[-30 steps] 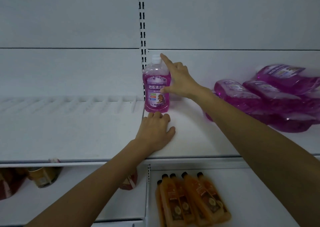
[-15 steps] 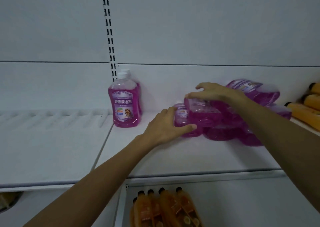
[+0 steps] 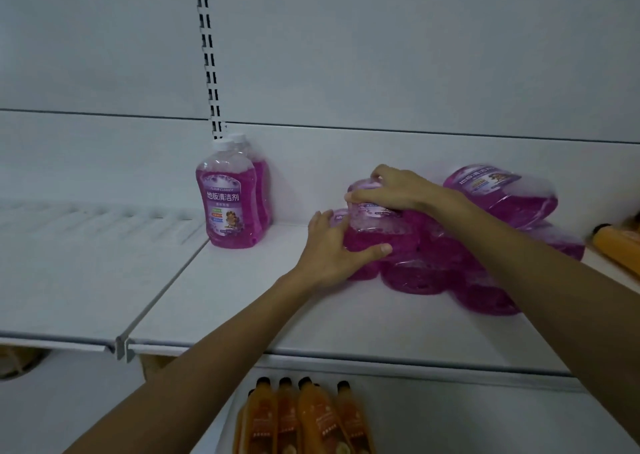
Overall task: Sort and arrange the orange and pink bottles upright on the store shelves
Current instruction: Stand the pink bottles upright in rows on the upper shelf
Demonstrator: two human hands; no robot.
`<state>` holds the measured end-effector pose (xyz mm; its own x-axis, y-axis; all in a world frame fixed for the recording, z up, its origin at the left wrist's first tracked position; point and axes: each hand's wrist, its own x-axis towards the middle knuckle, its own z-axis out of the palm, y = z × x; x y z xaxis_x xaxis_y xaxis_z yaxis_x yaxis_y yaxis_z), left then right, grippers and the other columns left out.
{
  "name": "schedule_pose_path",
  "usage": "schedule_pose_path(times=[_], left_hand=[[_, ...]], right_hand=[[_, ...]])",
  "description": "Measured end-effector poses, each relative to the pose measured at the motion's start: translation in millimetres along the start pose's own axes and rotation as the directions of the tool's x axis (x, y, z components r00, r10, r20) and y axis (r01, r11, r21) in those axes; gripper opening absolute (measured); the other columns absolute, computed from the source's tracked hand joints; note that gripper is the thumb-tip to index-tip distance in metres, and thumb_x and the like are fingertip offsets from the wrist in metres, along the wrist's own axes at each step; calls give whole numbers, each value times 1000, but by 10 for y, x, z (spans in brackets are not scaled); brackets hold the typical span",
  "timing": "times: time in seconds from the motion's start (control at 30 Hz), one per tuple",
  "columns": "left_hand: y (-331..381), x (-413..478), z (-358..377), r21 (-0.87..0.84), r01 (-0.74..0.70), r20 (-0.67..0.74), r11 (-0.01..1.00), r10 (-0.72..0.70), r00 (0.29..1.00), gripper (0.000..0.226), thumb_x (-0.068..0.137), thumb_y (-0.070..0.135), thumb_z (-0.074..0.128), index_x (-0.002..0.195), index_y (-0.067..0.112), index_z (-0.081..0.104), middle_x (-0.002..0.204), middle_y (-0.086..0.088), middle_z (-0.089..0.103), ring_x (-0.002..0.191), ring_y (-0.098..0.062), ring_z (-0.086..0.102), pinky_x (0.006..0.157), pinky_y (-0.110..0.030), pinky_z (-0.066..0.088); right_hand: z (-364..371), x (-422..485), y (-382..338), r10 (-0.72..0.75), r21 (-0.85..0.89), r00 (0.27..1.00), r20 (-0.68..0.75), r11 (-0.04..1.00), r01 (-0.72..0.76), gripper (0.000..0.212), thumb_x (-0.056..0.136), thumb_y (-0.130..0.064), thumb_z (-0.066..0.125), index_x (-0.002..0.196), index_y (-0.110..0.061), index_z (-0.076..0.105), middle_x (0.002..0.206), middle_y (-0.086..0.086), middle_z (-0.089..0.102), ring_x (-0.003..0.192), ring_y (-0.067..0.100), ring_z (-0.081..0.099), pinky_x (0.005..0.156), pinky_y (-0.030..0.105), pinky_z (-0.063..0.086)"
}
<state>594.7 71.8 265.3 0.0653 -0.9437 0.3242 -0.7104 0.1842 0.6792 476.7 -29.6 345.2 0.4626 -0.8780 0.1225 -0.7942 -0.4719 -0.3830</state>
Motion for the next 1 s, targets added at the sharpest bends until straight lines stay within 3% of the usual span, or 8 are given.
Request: schedule_pose_path(times=[0.1,0.23,0.37,0.47,0.57,0.7,0.83,1.0], left_hand=[[5,-40,-23,10,42,-62,999,-41,997,86,74,58,65,146,32,26,151,-10,19,143,-24,5,115,-41,13],[49,-86,-87,-203,-78,-122,976,54,991,94,61,53,76,139,24,33,126,-3,59,114,-17,58,100,-38,47],[25,-168,-226,-435,-90,-122,896,41,992,81,68,14,81,129,33,31,116,6,58,101,-4,61,81,-17,53],[-36,-180,-384,-468,-107,-195,877,16,981,82,75,13,75,136,32,24,114,15,56,101,3,59,79,-12,51],[-118,-169,-497,-457,-128,-269,880,0,963,89,79,12,71,147,25,16,117,12,53,104,-2,59,84,-22,55],[-254,-230,-591,-478,-115,-246,871,-7,969,93,80,5,68,148,30,11,122,11,51,102,1,58,81,-17,54],[-424,-297,-661,-401,-85,-228,912,-9,974,96,78,6,71,136,45,6,116,23,47,97,12,56,73,-6,49],[-513,-470,-646,-185,-4,-332,983,-59,941,86,81,18,71,143,36,14,122,17,45,110,-2,48,81,-1,40]], right_hand=[[-75,-63,-21,-84,171,990,-112,980,102,82,74,-60,67,137,-16,37,129,6,47,99,19,46,77,27,37],[-96,-82,-180,-176,319,959,-223,916,242,95,53,-60,81,129,-17,44,118,1,53,92,14,60,62,19,44],[-12,-87,-419,-225,317,905,-360,883,346,92,52,-51,87,128,-23,44,117,-1,43,103,11,50,81,20,39],[67,-99,-623,-273,307,849,-453,846,436,101,54,-44,88,137,-24,35,118,0,39,105,12,47,85,20,39],[58,-84,-776,-347,381,861,-372,789,482,104,53,-42,89,139,-31,30,125,4,42,112,20,51,96,34,47],[-42,-44,-758,-449,424,890,-82,792,439,113,62,-27,87,147,-39,13,141,2,42,109,18,60,95,37,51],[65,-9,-789,-427,332,902,-62,844,422,113,57,-33,88,142,-46,16,139,7,43,108,24,60,95,43,50],[297,51,-862,-433,292,896,-101,848,443,104,55,-28,90,136,-41,27,120,4,47,107,19,53,78,19,46]])
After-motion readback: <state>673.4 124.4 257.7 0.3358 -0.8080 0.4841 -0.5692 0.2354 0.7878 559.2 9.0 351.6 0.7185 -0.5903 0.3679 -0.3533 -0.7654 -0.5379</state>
